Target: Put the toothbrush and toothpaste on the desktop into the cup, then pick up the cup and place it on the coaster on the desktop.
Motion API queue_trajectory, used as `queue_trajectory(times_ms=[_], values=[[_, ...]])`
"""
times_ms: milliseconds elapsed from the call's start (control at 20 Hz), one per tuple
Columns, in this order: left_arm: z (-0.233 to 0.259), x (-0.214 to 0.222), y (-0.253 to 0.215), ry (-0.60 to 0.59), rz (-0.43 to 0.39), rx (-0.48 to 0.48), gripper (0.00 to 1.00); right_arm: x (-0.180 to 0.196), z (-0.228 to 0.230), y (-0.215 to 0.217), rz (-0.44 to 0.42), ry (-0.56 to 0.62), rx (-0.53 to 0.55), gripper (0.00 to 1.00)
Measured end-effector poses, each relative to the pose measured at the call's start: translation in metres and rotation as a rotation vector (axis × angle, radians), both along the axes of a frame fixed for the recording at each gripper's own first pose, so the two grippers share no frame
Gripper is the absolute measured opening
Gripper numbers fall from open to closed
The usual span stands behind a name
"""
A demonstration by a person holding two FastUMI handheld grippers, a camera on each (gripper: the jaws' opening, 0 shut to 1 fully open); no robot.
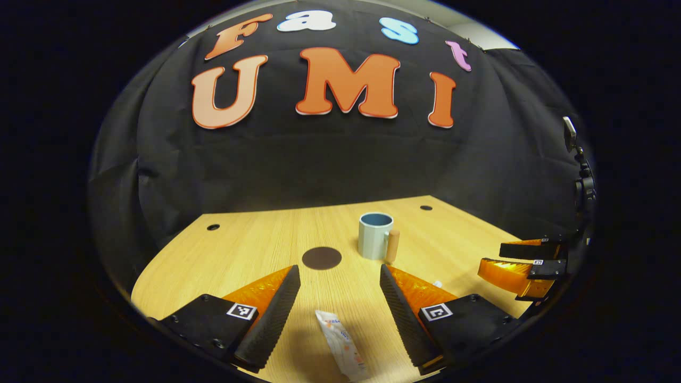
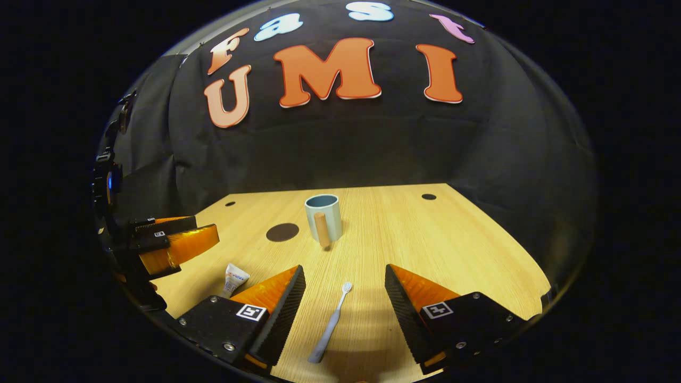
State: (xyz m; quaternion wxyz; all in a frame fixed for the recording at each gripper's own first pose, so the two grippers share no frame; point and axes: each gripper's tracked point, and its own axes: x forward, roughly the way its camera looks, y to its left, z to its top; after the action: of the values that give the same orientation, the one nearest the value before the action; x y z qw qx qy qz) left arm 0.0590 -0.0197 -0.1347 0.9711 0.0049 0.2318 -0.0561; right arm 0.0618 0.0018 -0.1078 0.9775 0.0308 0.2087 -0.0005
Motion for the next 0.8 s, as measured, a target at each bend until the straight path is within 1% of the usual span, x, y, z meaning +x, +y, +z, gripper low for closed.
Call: queue_trajectory(times_ms=[100, 200, 250, 300, 350, 400, 450, 500, 550, 600, 650, 700, 750, 800], values=[[-0.016, 0.000, 0.002, 0.053, 0.003, 0.002, 0.96, 0.002, -0.017, 0.006, 0.007, 0.053, -0.007, 0.91], [-0.034, -0.003, 0.006, 0.104, 0.011, 0.009, 0.99, -0.001, -0.035, 0.011, 0.018, 0.113, -0.005, 0.91], [-0.041, -0.004, 0.008, 0.129, 0.016, 0.008, 0.96, 0.001, -0.043, 0.016, 0.022, 0.141, -0.002, 0.88], [-0.045, -0.006, 0.008, 0.153, 0.016, 0.005, 0.99, 0.001, -0.049, 0.019, 0.022, 0.167, 0.001, 0.86], [-0.047, -0.008, 0.008, 0.176, 0.017, 0.001, 0.99, 0.001, -0.057, 0.019, 0.021, 0.193, 0.003, 0.84], [-0.046, -0.010, 0.009, 0.199, 0.017, 0.001, 0.99, -0.002, -0.065, 0.019, 0.018, 0.218, 0.002, 0.84], [-0.046, -0.012, 0.009, 0.218, 0.015, 0.005, 0.96, -0.004, -0.072, 0.019, 0.015, 0.243, -0.003, 0.84], [-0.050, -0.019, 0.008, 0.234, 0.010, 0.013, 0.99, -0.006, -0.077, 0.019, 0.014, 0.266, -0.009, 0.84], [-0.054, -0.025, 0.009, 0.249, 0.007, 0.022, 0.96, -0.007, -0.082, 0.020, 0.014, 0.288, -0.010, 0.83], [-0.060, -0.029, 0.011, 0.264, 0.004, 0.029, 0.98, -0.008, -0.086, 0.021, 0.013, 0.304, -0.008, 0.81], [-0.065, -0.028, 0.011, 0.277, 0.004, 0.032, 0.97, -0.009, -0.089, 0.022, 0.013, 0.321, -0.009, 0.72], [-0.073, -0.026, 0.006, 0.290, 0.004, 0.033, 0.98, -0.010, -0.093, 0.022, 0.009, 0.336, -0.012, 0.74], [-0.078, -0.027, 0.007, 0.304, 0.007, 0.037, 0.98, -0.010, -0.097, 0.021, 0.005, 0.348, -0.013, 0.71], [-0.083, -0.030, 0.006, 0.320, 0.011, 0.036, 0.95, -0.010, -0.102, 0.021, 0.000, 0.359, -0.011, 0.68]])
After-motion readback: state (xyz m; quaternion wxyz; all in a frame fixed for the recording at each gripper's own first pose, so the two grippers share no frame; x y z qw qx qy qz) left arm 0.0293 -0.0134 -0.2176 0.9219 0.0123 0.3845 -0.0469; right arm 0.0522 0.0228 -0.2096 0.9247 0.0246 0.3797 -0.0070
